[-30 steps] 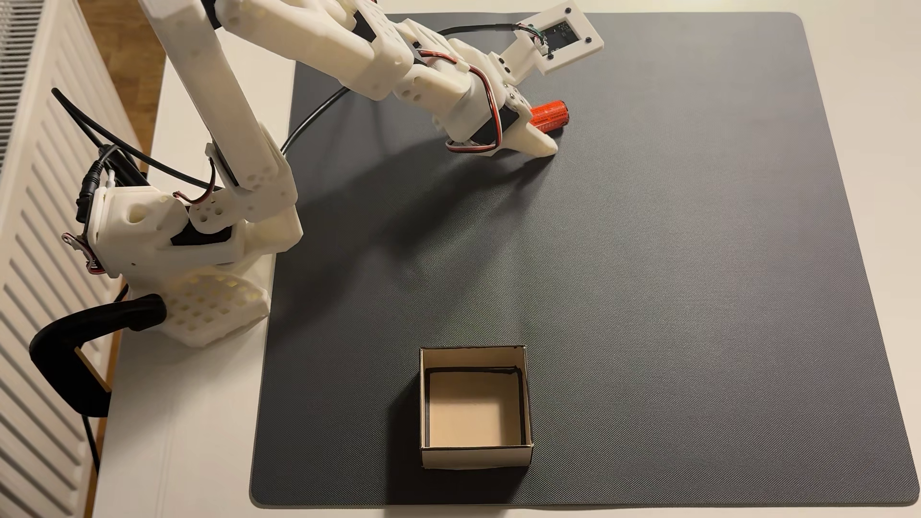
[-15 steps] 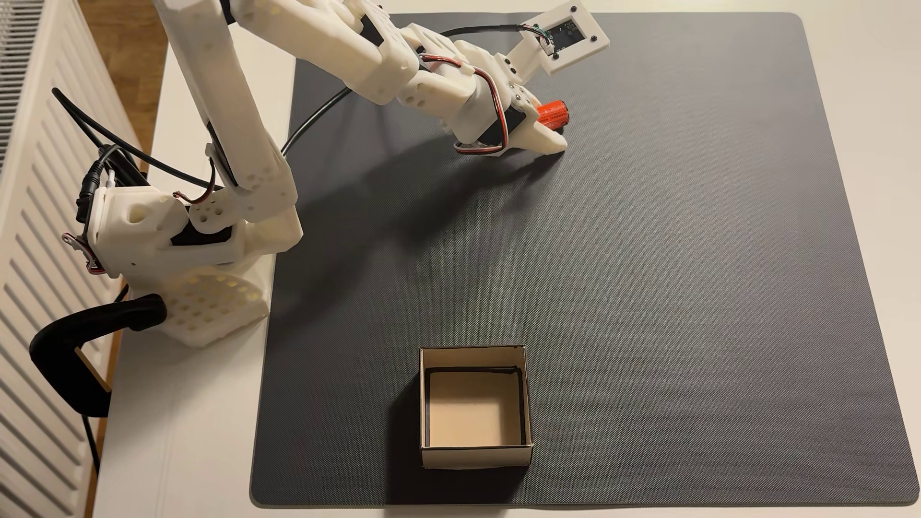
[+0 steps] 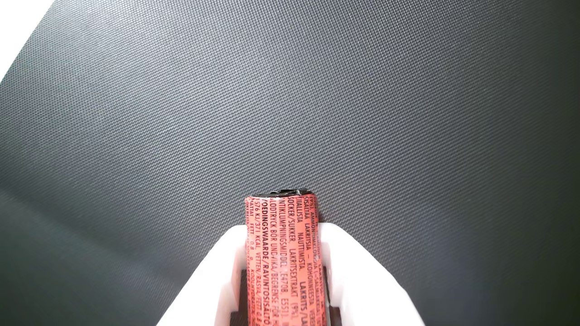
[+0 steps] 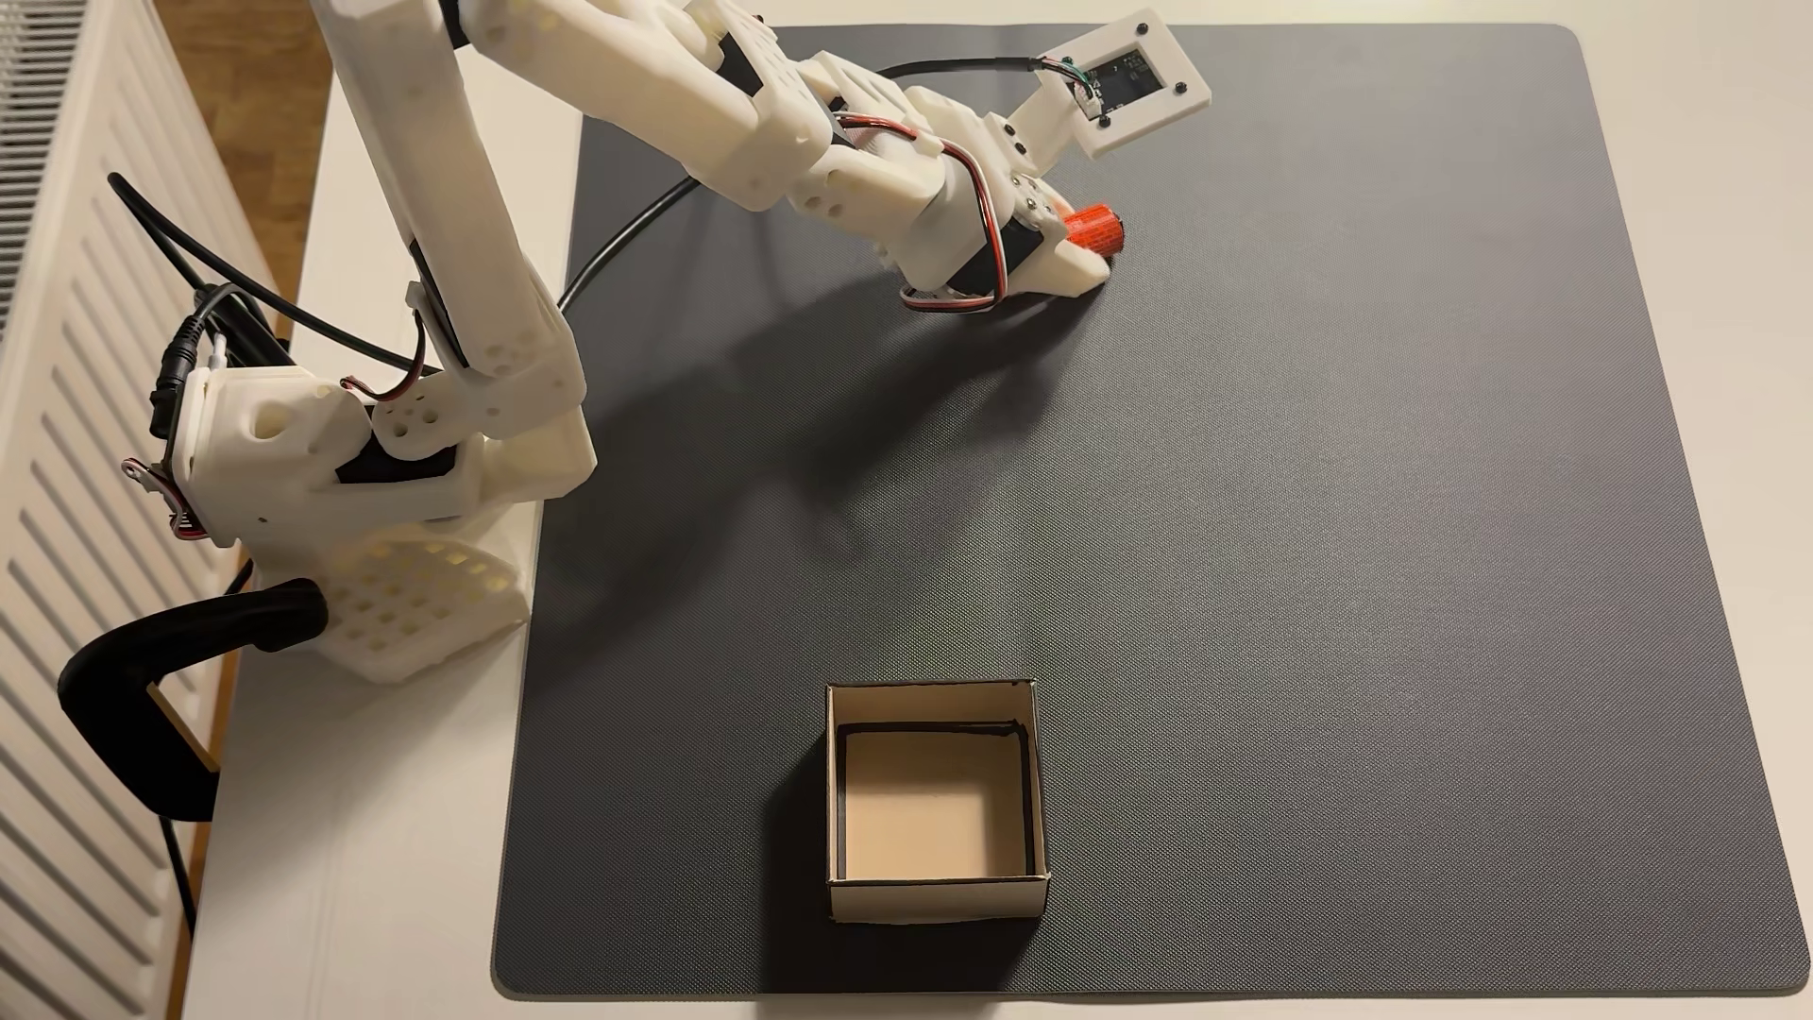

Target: Pick the red object and place it in the box

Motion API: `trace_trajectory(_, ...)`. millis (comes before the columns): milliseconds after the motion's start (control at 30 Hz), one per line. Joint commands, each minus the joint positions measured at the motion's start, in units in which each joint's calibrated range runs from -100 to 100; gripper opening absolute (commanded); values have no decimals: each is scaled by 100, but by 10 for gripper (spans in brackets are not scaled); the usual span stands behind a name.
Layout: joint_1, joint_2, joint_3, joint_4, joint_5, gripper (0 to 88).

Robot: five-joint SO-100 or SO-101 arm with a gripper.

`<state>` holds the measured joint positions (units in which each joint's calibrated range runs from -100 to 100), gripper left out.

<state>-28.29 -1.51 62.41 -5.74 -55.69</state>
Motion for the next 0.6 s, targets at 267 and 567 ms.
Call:
trace_trajectory(267,624,-3608,-767,3406,678,11)
trace_trajectory(567,2591,-5852,-431,4778,1246,9)
